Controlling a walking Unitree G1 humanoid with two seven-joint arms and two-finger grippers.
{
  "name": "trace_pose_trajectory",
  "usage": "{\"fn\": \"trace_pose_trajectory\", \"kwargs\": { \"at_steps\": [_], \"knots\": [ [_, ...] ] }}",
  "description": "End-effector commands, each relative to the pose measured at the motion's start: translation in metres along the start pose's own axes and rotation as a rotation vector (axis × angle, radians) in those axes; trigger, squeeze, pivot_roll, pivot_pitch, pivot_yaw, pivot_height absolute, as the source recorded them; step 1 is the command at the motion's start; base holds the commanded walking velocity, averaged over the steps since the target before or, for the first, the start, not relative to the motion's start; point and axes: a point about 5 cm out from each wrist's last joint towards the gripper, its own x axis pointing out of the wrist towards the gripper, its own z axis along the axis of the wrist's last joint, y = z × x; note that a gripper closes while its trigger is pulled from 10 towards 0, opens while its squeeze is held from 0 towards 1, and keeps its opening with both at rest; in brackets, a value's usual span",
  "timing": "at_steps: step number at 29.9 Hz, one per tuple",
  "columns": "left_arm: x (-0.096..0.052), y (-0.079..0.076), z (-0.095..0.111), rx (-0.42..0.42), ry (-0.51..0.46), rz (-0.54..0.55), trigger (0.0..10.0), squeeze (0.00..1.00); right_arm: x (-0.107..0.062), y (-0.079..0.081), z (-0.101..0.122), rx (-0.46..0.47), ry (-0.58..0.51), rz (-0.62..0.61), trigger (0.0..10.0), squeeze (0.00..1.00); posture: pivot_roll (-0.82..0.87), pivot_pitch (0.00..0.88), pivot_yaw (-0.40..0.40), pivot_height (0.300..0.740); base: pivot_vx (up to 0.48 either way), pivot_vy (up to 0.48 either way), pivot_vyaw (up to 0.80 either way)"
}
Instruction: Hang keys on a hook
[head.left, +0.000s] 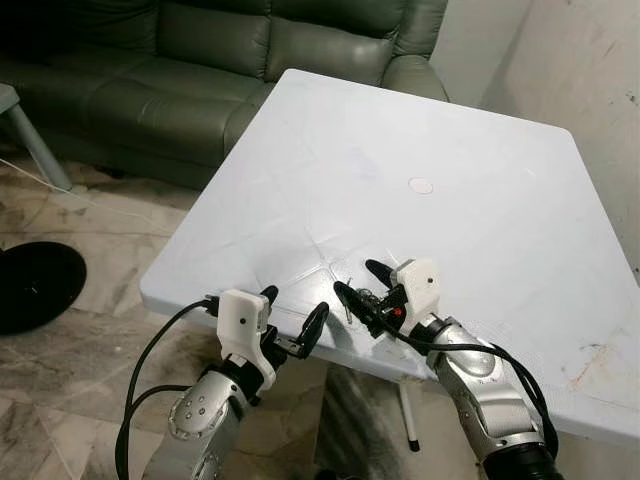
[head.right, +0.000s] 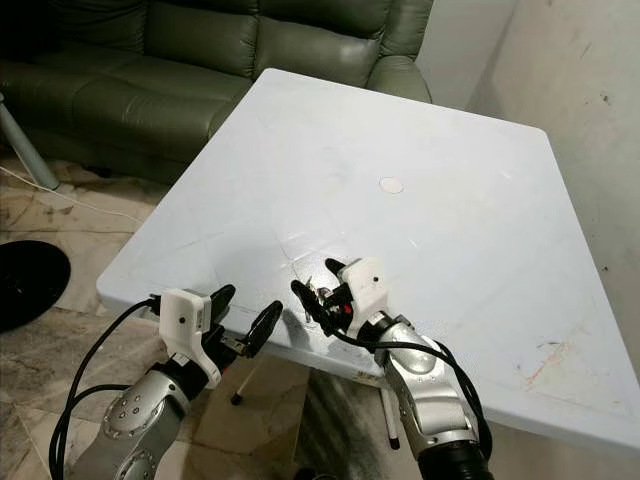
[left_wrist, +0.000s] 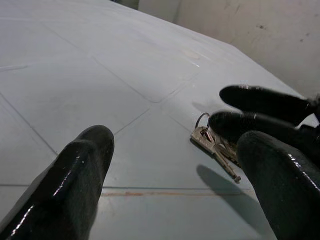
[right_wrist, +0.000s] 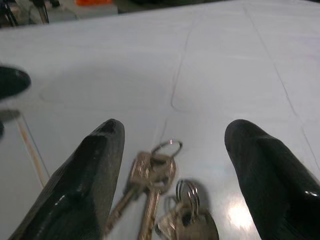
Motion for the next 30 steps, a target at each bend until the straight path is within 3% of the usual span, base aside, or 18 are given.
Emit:
{"fn": "trace_pose_trajectory", "kwargs": {
  "at_steps": [1,2,3,4,5,30],
  "knots": [
    [0.001,-0.0022,0.0028,-0.002,-0.006,-0.008,10.0,0.0,-0.0022,-0.0042,-0.0046,-0.008,0.04,-0.016,10.0,0.0,0.07,0.12,-0.134,0.74,0.0,0.0,0.0],
    [0.001,-0.0022,0.0028,-0.002,-0.006,-0.006,10.0,0.0,-0.0027,-0.0041,-0.006,-0.013,0.052,-0.013,9.1,0.0,0.06,0.122,-0.134,0.74,0.0,0.0,0.0],
    [0.001,-0.0024,0.0031,-0.003,-0.007,-0.005,10.0,0.0,-0.0031,-0.0036,-0.0077,-0.013,0.068,-0.006,5.3,0.0,0.06,0.122,-0.134,0.74,0.0,0.0,0.0],
    [0.0012,-0.0025,0.003,-0.003,-0.007,-0.005,10.0,0.0,-0.0032,-0.0034,-0.0085,-0.006,0.074,-0.003,4.0,0.0,0.06,0.122,-0.134,0.74,0.0,0.0,0.0],
    [0.0013,-0.0026,0.0031,-0.003,-0.007,-0.005,10.0,0.0,-0.0039,-0.0035,-0.0079,-0.005,0.068,-0.001,0.0,0.0,0.06,0.122,-0.134,0.74,0.0,0.0,0.0],
    [0.0017,-0.0022,0.0036,0.0,-0.003,-0.001,10.0,0.0,-0.0117,-0.0115,-0.0094,-0.033,0.07,-0.016,0.0,0.0,0.06,0.126,-0.129,0.74,0.0,0.0,0.0]
  ]
}}
